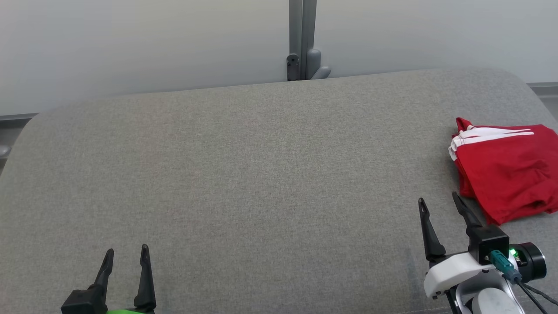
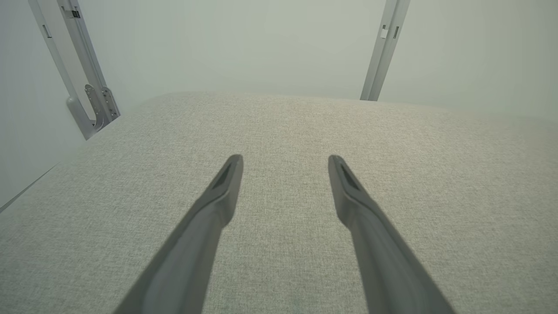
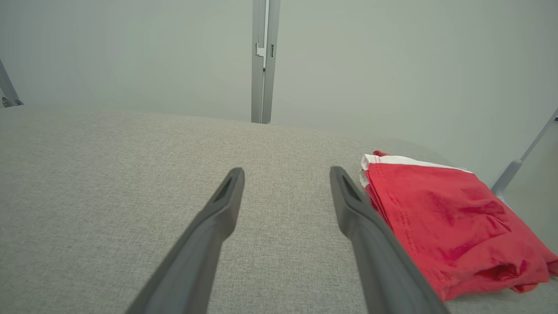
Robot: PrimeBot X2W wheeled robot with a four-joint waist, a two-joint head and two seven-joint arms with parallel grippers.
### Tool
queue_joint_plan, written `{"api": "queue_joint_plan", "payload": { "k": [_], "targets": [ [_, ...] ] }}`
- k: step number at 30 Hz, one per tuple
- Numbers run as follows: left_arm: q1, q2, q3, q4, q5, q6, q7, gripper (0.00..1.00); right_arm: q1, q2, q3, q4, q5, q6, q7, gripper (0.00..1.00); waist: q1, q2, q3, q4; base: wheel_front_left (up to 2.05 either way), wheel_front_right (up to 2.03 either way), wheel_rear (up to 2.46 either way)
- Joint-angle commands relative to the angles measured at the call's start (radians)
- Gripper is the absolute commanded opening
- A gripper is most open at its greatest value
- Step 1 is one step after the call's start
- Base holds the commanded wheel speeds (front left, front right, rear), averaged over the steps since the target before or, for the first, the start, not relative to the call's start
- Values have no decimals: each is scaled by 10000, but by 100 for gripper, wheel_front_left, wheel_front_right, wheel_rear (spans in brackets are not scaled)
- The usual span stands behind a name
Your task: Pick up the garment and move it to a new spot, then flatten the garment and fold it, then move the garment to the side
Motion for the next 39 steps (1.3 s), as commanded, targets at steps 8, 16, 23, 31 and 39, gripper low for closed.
{"api": "queue_joint_plan", "payload": {
  "k": [8,16,23,31,39],
  "targets": [
    [21,0,-31,4,-17,-29,0,100,58,0,-59,65,75,0,0,100,0,0,-17,-13,0,0,0],
    [13,2,-37,-11,-21,-29,-2,100,47,-2,-71,60,79,-1,-2,100,0,6,-7,-17,0,0,0],
    [151,-99,-70,565,-95,-29,80,0,363,124,-70,635,121,2,46,0,0,0,-5,-18,0,0,0],
    [-121,-88,19,539,-1672,-39,516,0,194,109,-246,617,1941,1,547,0,0,7,2,-27,0,0,0],
    [-315,-77,48,448,-3116,-49,863,0,181,94,-244,437,3636,0,849,0,0,14,10,-36,0,0,0]
  ]
}}
